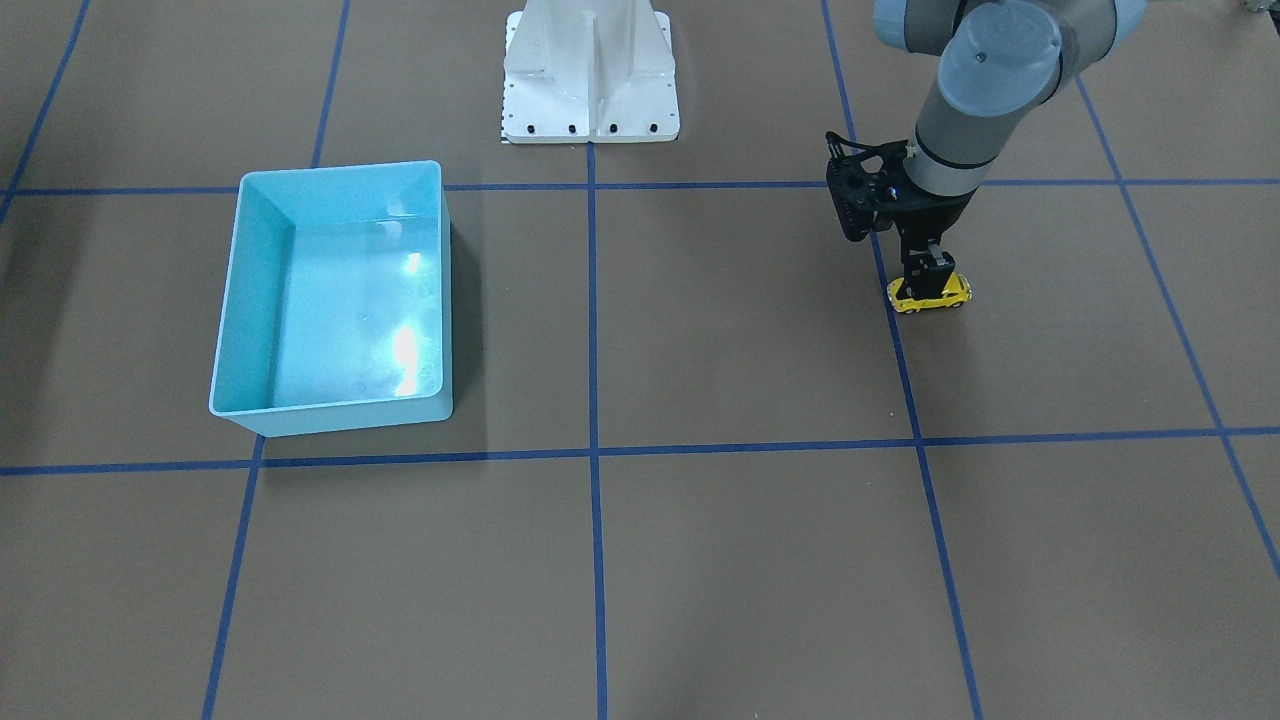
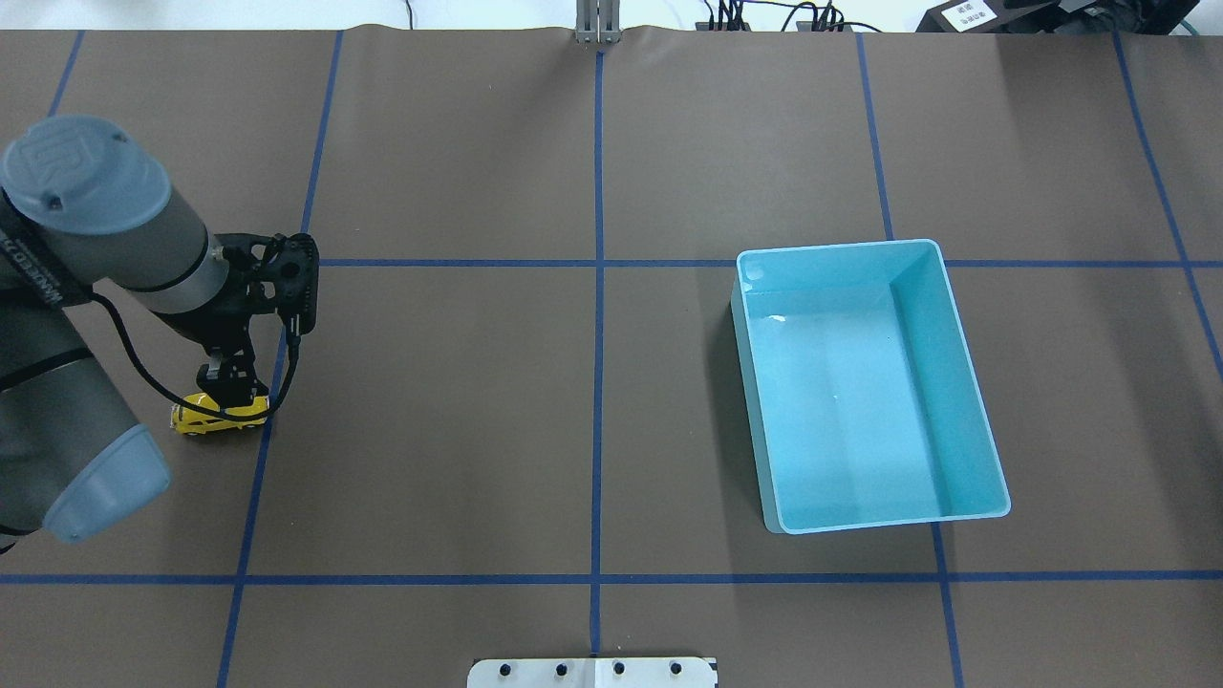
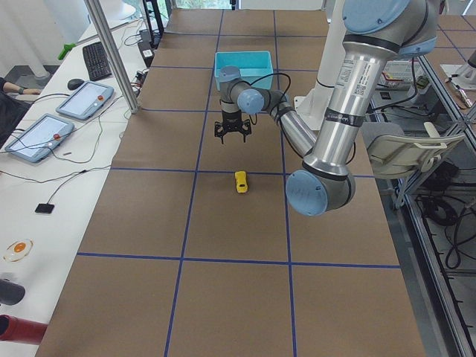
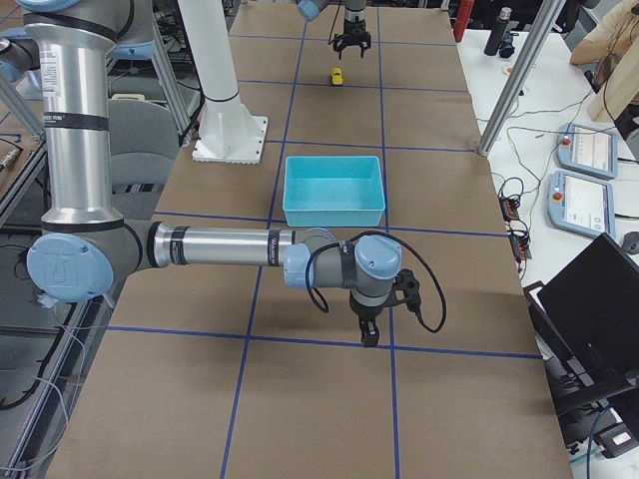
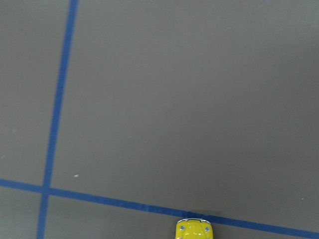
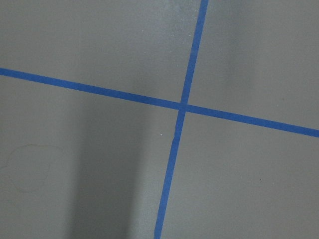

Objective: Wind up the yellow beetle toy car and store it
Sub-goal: 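Lower the left gripper onto the yellow beetle toy car, then press the car down and drag it backward toward the robot with the left gripper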

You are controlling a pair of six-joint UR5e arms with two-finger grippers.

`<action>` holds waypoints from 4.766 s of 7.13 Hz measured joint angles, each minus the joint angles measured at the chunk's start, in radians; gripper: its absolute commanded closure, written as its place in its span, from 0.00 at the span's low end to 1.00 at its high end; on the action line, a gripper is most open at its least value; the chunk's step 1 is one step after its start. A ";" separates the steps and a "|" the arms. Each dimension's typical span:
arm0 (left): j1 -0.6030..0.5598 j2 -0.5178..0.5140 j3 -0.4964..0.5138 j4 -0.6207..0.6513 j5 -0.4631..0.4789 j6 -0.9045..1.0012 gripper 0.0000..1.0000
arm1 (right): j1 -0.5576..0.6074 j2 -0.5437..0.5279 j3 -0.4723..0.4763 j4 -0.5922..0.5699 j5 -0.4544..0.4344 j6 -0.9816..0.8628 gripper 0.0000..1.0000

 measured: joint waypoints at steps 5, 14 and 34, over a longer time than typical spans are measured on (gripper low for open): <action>0.013 0.097 0.096 -0.174 -0.013 -0.006 0.00 | 0.000 0.001 0.002 0.000 0.003 0.001 0.00; 0.015 0.089 0.224 -0.261 -0.051 -0.008 0.06 | -0.001 -0.001 0.000 -0.001 0.002 0.006 0.00; 0.009 0.171 0.263 -0.508 -0.154 -0.087 1.00 | -0.006 -0.010 -0.002 0.000 0.000 0.003 0.00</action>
